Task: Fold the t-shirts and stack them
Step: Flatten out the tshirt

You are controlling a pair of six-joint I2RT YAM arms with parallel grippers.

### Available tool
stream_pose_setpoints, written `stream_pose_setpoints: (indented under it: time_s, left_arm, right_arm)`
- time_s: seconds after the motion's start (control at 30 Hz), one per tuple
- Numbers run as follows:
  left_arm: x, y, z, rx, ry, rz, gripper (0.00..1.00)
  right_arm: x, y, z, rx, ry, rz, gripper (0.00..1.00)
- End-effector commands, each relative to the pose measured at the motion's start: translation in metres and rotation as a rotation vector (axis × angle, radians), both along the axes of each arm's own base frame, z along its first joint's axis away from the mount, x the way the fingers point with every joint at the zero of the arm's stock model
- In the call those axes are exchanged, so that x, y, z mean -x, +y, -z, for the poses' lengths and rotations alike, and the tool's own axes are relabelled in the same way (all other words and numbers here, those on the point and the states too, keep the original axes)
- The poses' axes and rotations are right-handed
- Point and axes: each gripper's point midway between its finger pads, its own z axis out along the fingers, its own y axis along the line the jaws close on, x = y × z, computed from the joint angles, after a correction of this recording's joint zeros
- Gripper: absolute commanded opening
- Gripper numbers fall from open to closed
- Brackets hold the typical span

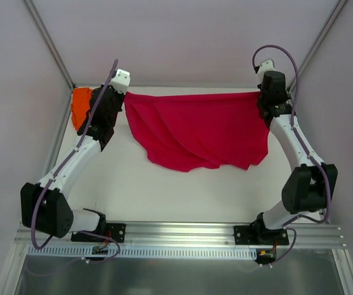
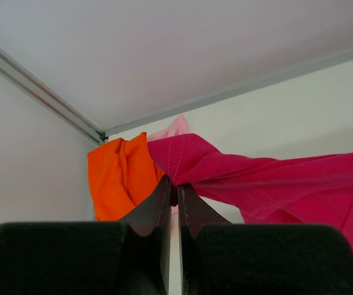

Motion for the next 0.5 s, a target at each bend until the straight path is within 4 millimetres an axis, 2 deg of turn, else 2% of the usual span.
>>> stream_pose_setpoints:
  time_s: [0.0,0.13,0.17,0.2,0.3,0.4,0.47]
  left_arm:
    - [-0.025,0.014,-0.029,0.039,-0.073,-0.062,0.00]
    - [-0.059,0.018,-0.014,0.046,0.006,-0.091,0.00]
    - [-0.073,0.016,-0.003,0.041,0.052,-0.092,0.00]
    - [-0.079,0.015,0.004,0.046,0.074,-0.094,0.00]
    - [-0.099,0.011,0.012,0.059,0.126,-0.101,0.00]
    - [-0.105,0.005,0.007,0.089,0.143,-0.086,0.00]
    - [-0.102,0.004,-0.008,0.103,0.114,-0.080,0.00]
  right_arm:
    - [-0.020,-0.022,-0.032,-0.013,-0.113,0.085,0.01]
    - [-0.046,-0.039,-0.019,0.013,-0.059,0.132,0.01]
    - [-0.047,-0.044,-0.015,0.010,-0.038,0.149,0.01]
    - [-0.056,-0.045,-0.016,0.007,-0.039,0.157,0.01]
    - [-0.060,-0.049,-0.024,0.002,-0.065,0.190,0.01]
    - [-0.057,-0.051,-0.046,-0.011,-0.139,0.220,0.01]
    - [-0.053,-0.052,-0.057,-0.022,-0.186,0.229,0.01]
